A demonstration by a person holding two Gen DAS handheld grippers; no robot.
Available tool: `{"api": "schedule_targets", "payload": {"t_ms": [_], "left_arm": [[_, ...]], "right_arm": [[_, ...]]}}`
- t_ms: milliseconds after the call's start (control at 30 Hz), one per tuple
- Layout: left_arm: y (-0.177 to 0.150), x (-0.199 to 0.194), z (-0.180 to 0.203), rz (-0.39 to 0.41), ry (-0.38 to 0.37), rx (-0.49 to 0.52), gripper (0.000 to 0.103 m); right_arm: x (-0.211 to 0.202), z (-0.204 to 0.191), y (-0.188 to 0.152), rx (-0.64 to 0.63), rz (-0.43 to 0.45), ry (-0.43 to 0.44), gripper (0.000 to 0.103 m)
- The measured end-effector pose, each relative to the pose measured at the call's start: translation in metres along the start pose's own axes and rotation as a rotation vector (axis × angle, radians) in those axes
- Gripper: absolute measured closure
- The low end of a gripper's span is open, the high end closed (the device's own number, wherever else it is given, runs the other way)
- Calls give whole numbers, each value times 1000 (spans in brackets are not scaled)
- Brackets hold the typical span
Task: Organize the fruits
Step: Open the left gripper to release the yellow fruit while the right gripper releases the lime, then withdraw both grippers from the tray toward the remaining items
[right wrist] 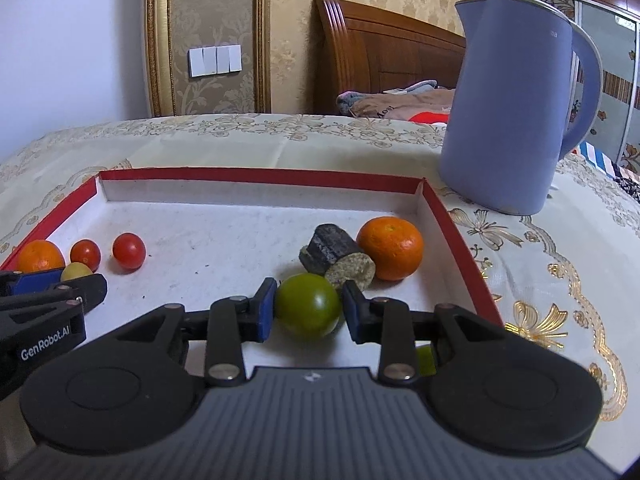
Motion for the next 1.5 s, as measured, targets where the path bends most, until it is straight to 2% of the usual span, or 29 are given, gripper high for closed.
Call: {"api": "schedule_targets", "payload": {"t_ms": [67, 167, 233, 267, 300, 333, 400, 433, 500, 567, 600, 733, 1100, 1300, 1400, 1433, 1500], "left_arm": [[-1, 0, 0, 2, 0, 5, 77], [-2, -1, 0, 5, -2, 8, 77], [-1, -1, -1, 5, -6, 5, 77], [-1, -2, -2, 6, -8, 5, 77], [-1, -2, -1, 6, -8, 7, 76], [-2, -2, -1, 7, -8, 9, 76], [-2, -2, 0, 8, -10, 14, 75], [-2, -2, 0, 8, -12, 14, 74], [-2, -4, -1, 4, -36, 7, 68], [-3, -5, 1, -3, -100, 0, 42], [-3, -6, 3, -4, -117, 3, 38], [-7, -13, 9, 21, -94, 50, 37], [-11, -30, 1, 43, -138, -2, 37], [-16, -38, 1, 62, -126, 14, 36], [-19, -48, 3, 93, -97, 36, 26], [-19, -51, 2, 104, -84, 36, 19], [-20, -58, -2, 120, -84, 22, 18]], "right_arm": [[-1, 2, 0, 11, 3, -1, 70], [0, 6, 0, 30, -1, -9, 60], [0, 10, 0, 55, -3, -18, 49], [0, 12, 0, 62, 3, -19, 48], [-2, 13, 1, 63, 10, -25, 43], [-3, 13, 1, 60, 19, -31, 32], [-6, 14, 1, 61, 38, -42, 19], [-8, 15, 1, 62, 44, -39, 19], [-11, 15, 2, 61, 52, -31, 18], [-13, 17, 2, 63, 49, -27, 12], [-15, 18, 1, 64, 45, -17, 9], [-24, 25, 1, 87, 70, -13, 5], [-36, 39, -6, 144, 74, 1, 3], [-42, 45, -12, 168, 75, 8, 3], [-47, 49, -15, 185, 77, 18, 3], [-49, 50, -17, 192, 77, 21, 2], [-54, 53, -20, 200, 82, 37, 1]]}}
Point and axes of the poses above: each gripper's, at about its wrist camera, not at the fingertips, and x roughly the way its jaws point, z to its right, y to its top, the point moved 4 cm from there along x, roughly the way its jaws point, and after that the axes turned 8 degrees about -y, right-handed, at the moved point
